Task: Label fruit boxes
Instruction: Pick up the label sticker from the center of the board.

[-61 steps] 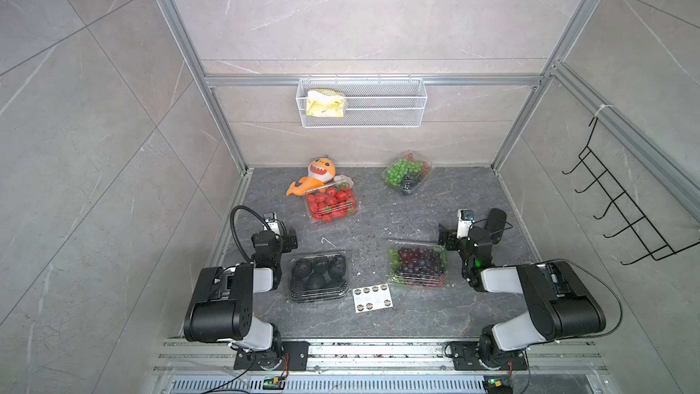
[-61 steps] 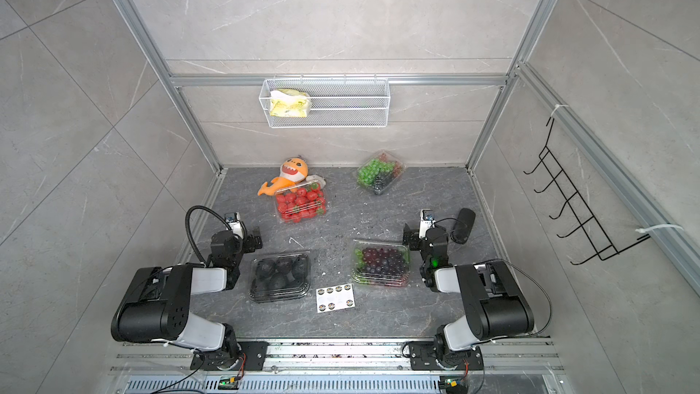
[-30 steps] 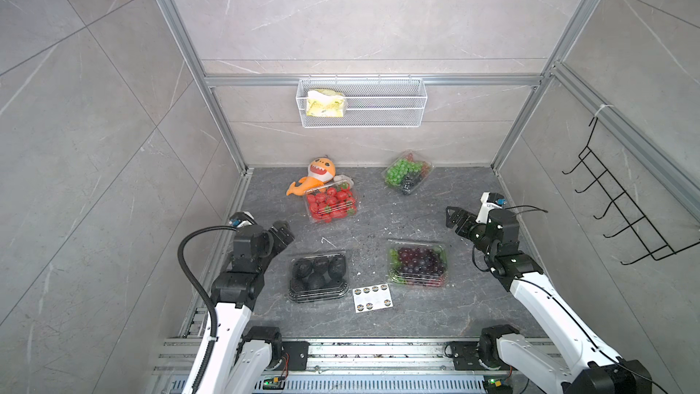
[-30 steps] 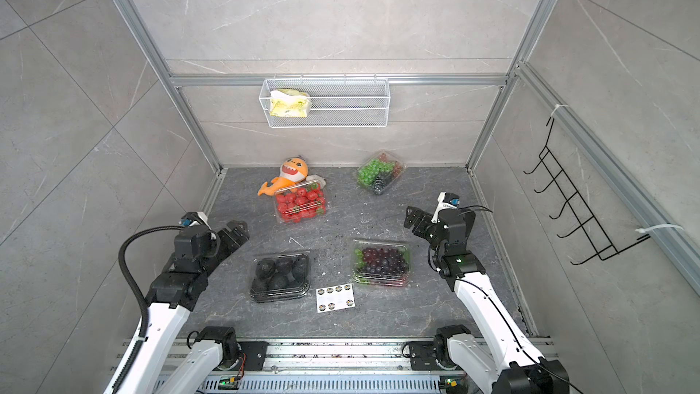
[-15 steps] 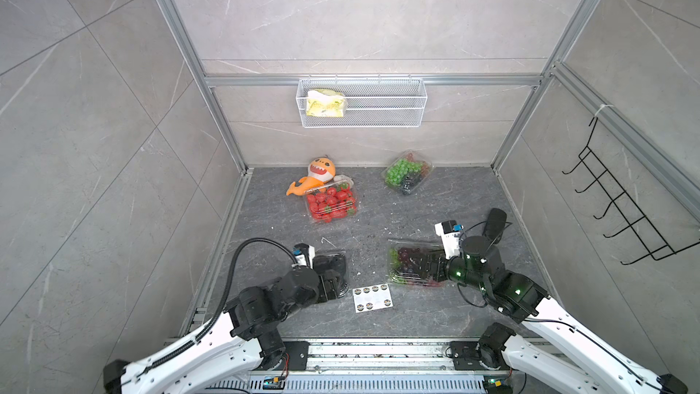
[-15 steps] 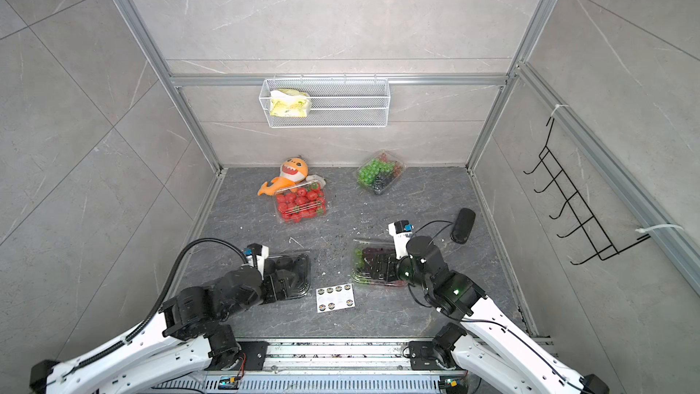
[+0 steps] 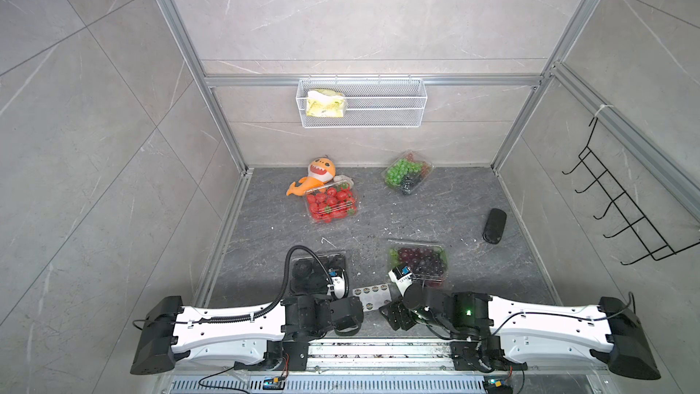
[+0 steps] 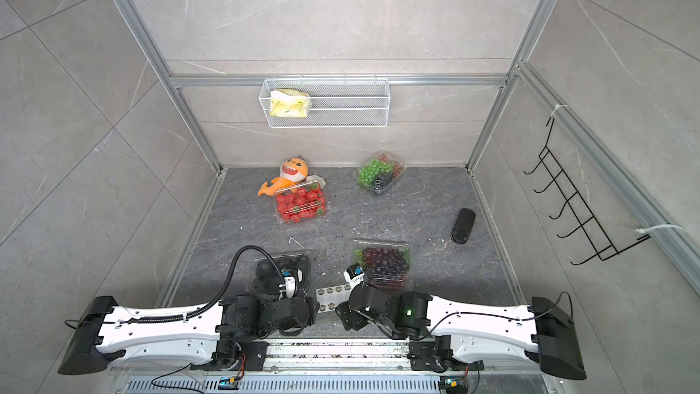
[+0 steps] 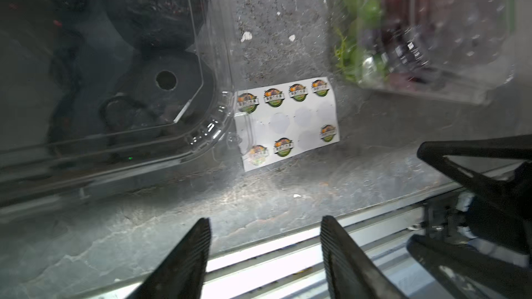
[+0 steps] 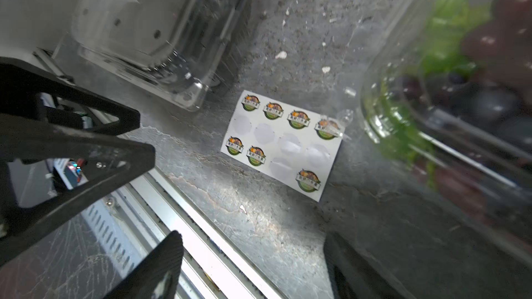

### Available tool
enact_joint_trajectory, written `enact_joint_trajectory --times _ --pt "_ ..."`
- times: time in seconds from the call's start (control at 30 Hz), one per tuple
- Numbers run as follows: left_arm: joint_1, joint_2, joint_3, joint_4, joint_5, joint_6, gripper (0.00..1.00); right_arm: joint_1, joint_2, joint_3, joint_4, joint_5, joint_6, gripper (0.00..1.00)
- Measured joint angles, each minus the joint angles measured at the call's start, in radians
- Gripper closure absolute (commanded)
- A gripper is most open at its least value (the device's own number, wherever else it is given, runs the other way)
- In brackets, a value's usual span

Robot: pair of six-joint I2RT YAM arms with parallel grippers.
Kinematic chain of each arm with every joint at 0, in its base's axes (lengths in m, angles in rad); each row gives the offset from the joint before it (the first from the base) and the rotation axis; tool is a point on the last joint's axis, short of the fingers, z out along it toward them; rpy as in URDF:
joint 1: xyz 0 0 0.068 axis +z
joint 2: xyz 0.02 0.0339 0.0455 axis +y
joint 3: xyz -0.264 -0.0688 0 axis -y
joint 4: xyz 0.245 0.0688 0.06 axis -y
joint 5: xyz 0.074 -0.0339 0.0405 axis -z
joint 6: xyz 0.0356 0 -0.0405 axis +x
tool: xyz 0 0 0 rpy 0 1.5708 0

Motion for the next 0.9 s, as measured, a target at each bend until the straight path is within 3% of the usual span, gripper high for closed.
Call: enact_joint_trajectory --times 0.17,0.33,0.53,0.9 --pt "0.000 0.002 -0.086 0.062 0.003 -0.032 0.53 0.001 0.100 -0.026 0.061 0.015 0.055 0.27" --pt "0.005 0.007 -0.132 0.114 0.002 -0.047 0.56 0.001 0.136 -0.040 0.111 0.025 0.081 0.27" --pt "0.111 0.010 -0.230 0.252 0.061 -0.011 0.61 -0.063 0.229 -0.080 0.224 -0.002 0.111 0.30" --pt "0.183 0.172 -0.225 0.499 0.126 0.077 0.80 -0.157 0.292 -0.100 0.356 -0.061 0.118 0.33"
